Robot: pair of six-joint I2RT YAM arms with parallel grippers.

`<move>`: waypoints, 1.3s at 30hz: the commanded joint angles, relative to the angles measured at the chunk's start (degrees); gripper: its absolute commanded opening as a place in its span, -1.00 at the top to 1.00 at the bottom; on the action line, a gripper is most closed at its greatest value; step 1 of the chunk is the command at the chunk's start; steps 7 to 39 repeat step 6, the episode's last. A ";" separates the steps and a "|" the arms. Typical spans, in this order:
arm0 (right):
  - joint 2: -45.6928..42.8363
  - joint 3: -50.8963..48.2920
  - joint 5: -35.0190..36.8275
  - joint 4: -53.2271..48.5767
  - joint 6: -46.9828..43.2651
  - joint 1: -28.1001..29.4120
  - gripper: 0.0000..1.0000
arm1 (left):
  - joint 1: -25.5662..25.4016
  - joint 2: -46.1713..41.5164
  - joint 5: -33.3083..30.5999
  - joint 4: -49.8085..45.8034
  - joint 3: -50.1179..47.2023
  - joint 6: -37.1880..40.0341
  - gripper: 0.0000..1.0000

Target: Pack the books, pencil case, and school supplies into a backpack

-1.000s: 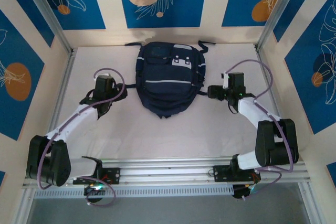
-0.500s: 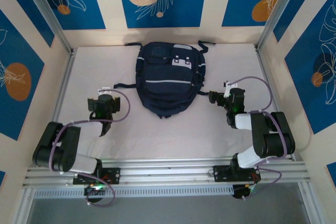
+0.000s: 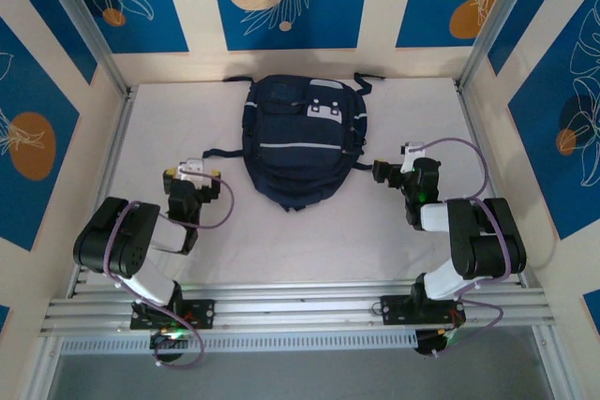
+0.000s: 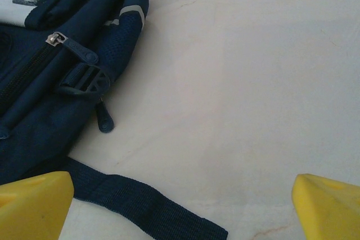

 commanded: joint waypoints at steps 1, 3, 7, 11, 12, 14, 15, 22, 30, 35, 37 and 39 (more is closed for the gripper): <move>-0.10 1.07 -2.17 1.53 0.02 -0.47 -0.99 | 0.76 -1.06 0.87 -0.46 1.88 0.33 -1.00; -0.10 1.05 -2.12 1.62 0.02 -0.45 -0.98 | 0.80 -0.89 0.63 -0.55 2.13 0.43 -1.00; -0.15 0.77 -1.93 2.13 -0.15 -0.29 -0.99 | 0.82 -0.88 -0.18 -0.76 2.16 0.09 -1.00; -0.15 0.77 -1.93 2.13 -0.15 -0.29 -0.99 | 0.82 -0.88 -0.18 -0.76 2.16 0.09 -1.00; -0.15 0.77 -1.93 2.13 -0.15 -0.29 -0.99 | 0.82 -0.88 -0.18 -0.76 2.16 0.09 -1.00; -0.15 0.77 -1.93 2.13 -0.15 -0.29 -0.99 | 0.82 -0.88 -0.18 -0.76 2.16 0.09 -1.00; -0.15 0.77 -1.93 2.13 -0.15 -0.29 -0.99 | 0.82 -0.88 -0.18 -0.76 2.16 0.09 -1.00; -0.15 0.77 -1.93 2.13 -0.15 -0.29 -0.99 | 0.82 -0.88 -0.18 -0.76 2.16 0.09 -1.00; -0.15 0.77 -1.93 2.13 -0.15 -0.29 -0.99 | 0.82 -0.88 -0.18 -0.76 2.16 0.09 -1.00; -0.15 0.77 -1.93 2.13 -0.15 -0.29 -0.99 | 0.82 -0.88 -0.18 -0.76 2.16 0.09 -1.00; -0.15 0.77 -1.93 2.13 -0.15 -0.29 -0.99 | 0.82 -0.88 -0.18 -0.76 2.16 0.09 -1.00; -0.15 0.77 -1.93 2.13 -0.15 -0.29 -0.99 | 0.82 -0.88 -0.18 -0.76 2.16 0.09 -1.00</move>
